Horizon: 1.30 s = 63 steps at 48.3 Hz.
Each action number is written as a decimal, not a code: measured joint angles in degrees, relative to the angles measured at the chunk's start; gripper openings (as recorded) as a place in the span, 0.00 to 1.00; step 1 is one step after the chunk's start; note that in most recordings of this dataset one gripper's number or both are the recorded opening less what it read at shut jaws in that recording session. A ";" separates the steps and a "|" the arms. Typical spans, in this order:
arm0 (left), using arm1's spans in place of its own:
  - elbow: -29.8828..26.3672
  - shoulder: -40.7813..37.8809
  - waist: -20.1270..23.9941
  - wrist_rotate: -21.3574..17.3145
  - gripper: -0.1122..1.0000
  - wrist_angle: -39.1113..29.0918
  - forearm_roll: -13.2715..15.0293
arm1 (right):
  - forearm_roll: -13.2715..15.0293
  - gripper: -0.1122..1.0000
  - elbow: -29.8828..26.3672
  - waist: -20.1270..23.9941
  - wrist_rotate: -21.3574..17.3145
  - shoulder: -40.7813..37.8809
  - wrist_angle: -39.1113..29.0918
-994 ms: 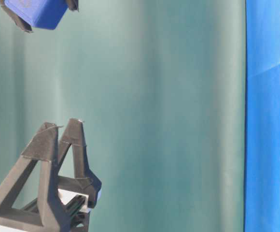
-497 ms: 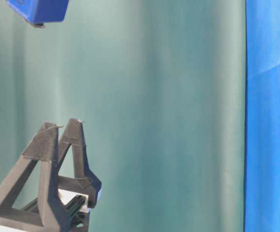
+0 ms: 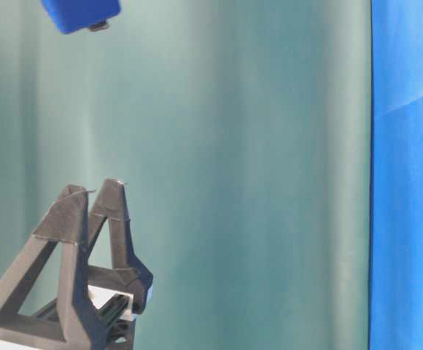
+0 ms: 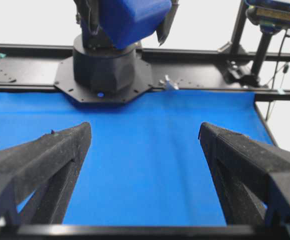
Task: Handover the blue block to the right arm after grasping it with the left arm, then place it in the designated position.
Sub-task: 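Hold the cube in the right gripper and reorient the wrist downward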
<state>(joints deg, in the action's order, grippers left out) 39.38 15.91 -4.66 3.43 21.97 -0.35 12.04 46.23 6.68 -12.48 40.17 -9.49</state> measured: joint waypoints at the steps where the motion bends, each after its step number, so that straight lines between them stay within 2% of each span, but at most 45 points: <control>1: 0.00 0.00 0.09 0.00 0.94 0.00 0.00 | 0.00 0.51 0.09 0.00 -0.35 0.00 0.00; 8: -0.09 0.00 0.00 0.00 0.94 0.00 0.00 | -0.09 0.51 0.18 0.00 -2.29 0.00 0.00; 63: -0.09 0.00 -0.35 0.00 0.94 0.00 0.00 | 0.00 0.51 0.18 -0.09 -2.29 0.00 0.00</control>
<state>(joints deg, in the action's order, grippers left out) 39.29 15.91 -5.01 3.43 21.97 -0.35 12.04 46.41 6.59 -14.77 40.17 -9.49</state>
